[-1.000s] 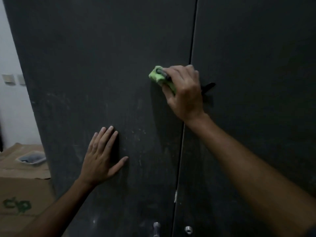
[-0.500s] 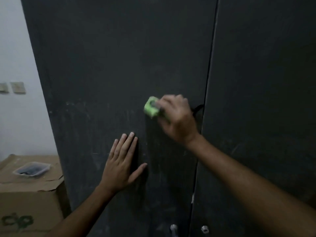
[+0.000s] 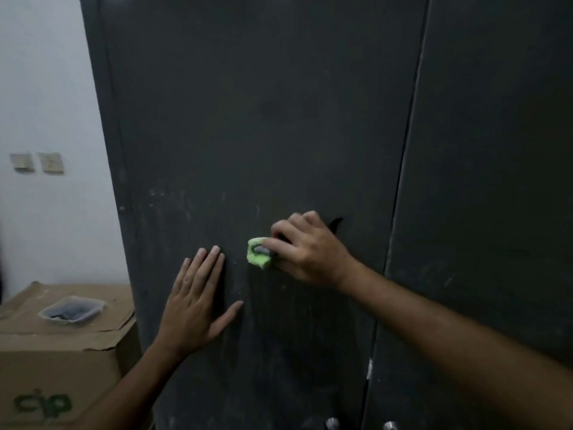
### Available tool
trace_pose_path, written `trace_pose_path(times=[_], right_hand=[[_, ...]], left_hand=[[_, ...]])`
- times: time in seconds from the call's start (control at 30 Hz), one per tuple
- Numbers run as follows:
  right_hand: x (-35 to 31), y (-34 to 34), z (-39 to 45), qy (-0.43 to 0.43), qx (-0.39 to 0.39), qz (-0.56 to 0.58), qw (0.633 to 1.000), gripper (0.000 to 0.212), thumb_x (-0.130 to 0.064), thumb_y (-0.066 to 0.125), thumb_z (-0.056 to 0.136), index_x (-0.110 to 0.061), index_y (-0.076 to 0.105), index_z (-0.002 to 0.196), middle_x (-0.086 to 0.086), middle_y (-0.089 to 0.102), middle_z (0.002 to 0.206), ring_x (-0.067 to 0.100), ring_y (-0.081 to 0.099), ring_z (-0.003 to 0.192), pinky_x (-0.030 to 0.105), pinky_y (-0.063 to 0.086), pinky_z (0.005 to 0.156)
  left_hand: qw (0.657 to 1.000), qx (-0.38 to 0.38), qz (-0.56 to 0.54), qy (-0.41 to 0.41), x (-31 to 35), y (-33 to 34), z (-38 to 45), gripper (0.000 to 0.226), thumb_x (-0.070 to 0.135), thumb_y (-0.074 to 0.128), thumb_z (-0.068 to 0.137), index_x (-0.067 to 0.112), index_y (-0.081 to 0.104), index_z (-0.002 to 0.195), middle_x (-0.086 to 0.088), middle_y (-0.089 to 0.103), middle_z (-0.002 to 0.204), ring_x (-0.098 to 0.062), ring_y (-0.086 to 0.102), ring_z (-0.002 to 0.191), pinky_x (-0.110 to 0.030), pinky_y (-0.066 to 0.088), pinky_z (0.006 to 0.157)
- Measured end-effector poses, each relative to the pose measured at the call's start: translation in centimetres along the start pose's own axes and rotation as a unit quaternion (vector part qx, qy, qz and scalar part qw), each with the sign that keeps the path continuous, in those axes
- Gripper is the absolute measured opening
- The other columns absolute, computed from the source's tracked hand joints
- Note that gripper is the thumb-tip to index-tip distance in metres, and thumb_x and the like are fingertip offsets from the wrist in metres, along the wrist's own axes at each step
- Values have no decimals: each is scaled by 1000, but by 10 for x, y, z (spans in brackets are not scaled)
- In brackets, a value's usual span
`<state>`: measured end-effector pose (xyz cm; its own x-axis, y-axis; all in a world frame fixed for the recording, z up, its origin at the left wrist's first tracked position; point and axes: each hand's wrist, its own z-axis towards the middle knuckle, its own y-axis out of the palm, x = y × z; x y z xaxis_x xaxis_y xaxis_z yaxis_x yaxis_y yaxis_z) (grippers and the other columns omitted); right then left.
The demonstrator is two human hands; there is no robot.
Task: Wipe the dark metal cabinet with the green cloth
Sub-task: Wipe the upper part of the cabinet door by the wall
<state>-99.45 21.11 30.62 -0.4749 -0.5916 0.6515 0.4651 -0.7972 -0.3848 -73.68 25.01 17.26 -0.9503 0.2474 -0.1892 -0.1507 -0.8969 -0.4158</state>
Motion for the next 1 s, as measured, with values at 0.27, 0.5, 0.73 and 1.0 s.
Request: trace_pose_path(times=[0.27,0.5,0.73,1.0], right_hand=[[8,10,45,309,174,2,935,31,-33,70,85,-21,70,113,4,60,98,26,52,85,39,38,73],[22,4,59,142,89,-51,985,27,-36,69,85,-23,70,109,2,63,98,28,53,89,41,36,76],[-32,25,53,87,49,0,995,27,-31,65,87,-21,69,112,3,63,102,28,56,89,42,42,76],[12,11,107,305,179,-7,935,24,-37,65,86,-23,69,106,1,61,98,27,50,89,39,34,75]], left_hand=[[1000,1,0,-2,-2,2,0,90,59,55,90,2,27,154,-14,23,164,-31,20,152,-49,16,125],[999,-31,-10,5,-4,-8,0,87,59,53,92,6,25,156,-11,19,166,-30,18,153,-47,15,125],[999,-32,-17,14,-4,-14,-1,85,54,53,93,3,26,154,-15,17,165,-32,18,153,-49,19,123],[998,-1,24,-60,-56,-34,-27,91,55,60,89,-2,28,153,-18,22,163,-36,21,151,-58,25,120]])
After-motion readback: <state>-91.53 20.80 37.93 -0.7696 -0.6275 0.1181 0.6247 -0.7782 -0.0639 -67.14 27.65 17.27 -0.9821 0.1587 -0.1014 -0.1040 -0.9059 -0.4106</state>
